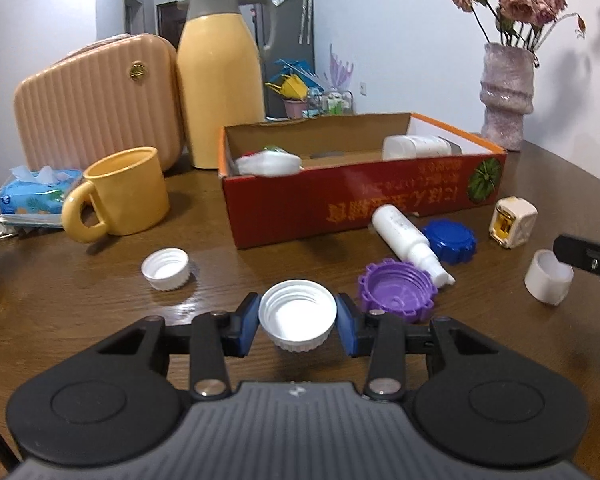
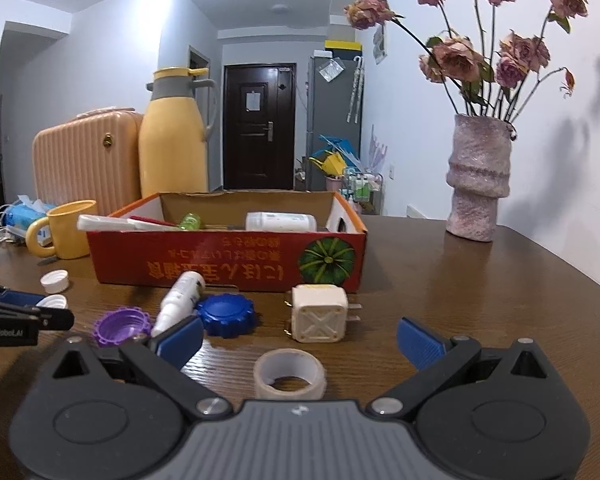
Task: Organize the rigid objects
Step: 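Grasp the white bottle cap with the left tool while the right tool grasps the blue cap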
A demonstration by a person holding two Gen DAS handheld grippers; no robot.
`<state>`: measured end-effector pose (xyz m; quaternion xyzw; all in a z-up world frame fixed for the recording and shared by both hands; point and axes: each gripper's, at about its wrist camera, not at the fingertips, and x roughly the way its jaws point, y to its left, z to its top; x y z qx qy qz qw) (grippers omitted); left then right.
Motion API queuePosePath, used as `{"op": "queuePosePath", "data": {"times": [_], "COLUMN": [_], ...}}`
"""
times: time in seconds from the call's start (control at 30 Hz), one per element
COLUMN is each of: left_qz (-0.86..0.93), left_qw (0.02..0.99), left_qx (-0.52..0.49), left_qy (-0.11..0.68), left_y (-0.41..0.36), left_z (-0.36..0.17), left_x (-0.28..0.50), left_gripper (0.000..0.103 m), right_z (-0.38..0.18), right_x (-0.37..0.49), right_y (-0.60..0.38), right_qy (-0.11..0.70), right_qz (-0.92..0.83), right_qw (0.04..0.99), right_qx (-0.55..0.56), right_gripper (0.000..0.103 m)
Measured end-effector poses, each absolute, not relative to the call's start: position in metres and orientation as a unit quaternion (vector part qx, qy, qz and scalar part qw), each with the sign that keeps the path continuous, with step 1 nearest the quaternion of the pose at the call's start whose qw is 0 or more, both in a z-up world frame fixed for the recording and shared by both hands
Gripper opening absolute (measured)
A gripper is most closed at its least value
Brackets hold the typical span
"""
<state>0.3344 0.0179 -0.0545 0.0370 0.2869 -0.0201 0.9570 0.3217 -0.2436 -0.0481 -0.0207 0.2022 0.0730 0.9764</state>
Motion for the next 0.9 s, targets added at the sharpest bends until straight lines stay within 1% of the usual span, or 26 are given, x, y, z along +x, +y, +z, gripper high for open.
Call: {"op": "queuePosePath", "data": {"times": [0.2,0.27,0.37,0.43,0.5,0.57,0.63,0.77,0.9], "left_qz": [0.0,0.008,0.017,0.023,0.029,0.033,0.035,0.037,0.037], "left_qw": [0.963,0.963,0.964,0.964,0.964,0.963,0.963,0.964,0.964], "left_qx": [0.021,0.014,0.006,0.003,0.001,-0.002,-0.005,-0.01,-0.012], "left_qy": [0.27,0.268,0.266,0.264,0.266,0.268,0.268,0.263,0.261], "left_y": [0.034,0.041,0.05,0.056,0.062,0.067,0.071,0.078,0.081], "left_z": [-0.045,-0.043,-0.041,-0.04,-0.04,-0.04,-0.039,-0.037,-0.036], "left_x": [0.334,0.335,0.336,0.336,0.337,0.338,0.338,0.336,0.335], "left_gripper": [0.041,0.041,0.041,0.041,0.041,0.041,0.041,0.041,0.041], "right_z": [-0.045,-0.044,-0.042,-0.043,-0.044,-0.047,-0.049,-0.058,-0.066], "right_x": [0.325,0.327,0.332,0.34,0.349,0.36,0.37,0.391,0.404], "right_y": [-0.228,-0.22,-0.206,-0.196,-0.188,-0.18,-0.174,-0.165,-0.165], "right_qy": [0.196,0.192,0.19,0.198,0.207,0.216,0.229,0.263,0.286], "right_qz": [0.095,0.101,0.109,0.118,0.121,0.12,0.118,0.109,0.107], "right_qw": [0.976,0.976,0.975,0.971,0.969,0.966,0.963,0.955,0.949], "right_qx": [-0.019,-0.024,-0.043,-0.056,-0.064,-0.07,-0.077,-0.086,-0.078], "right_gripper": [0.101,0.098,0.087,0.084,0.08,0.07,0.064,0.058,0.058]}}
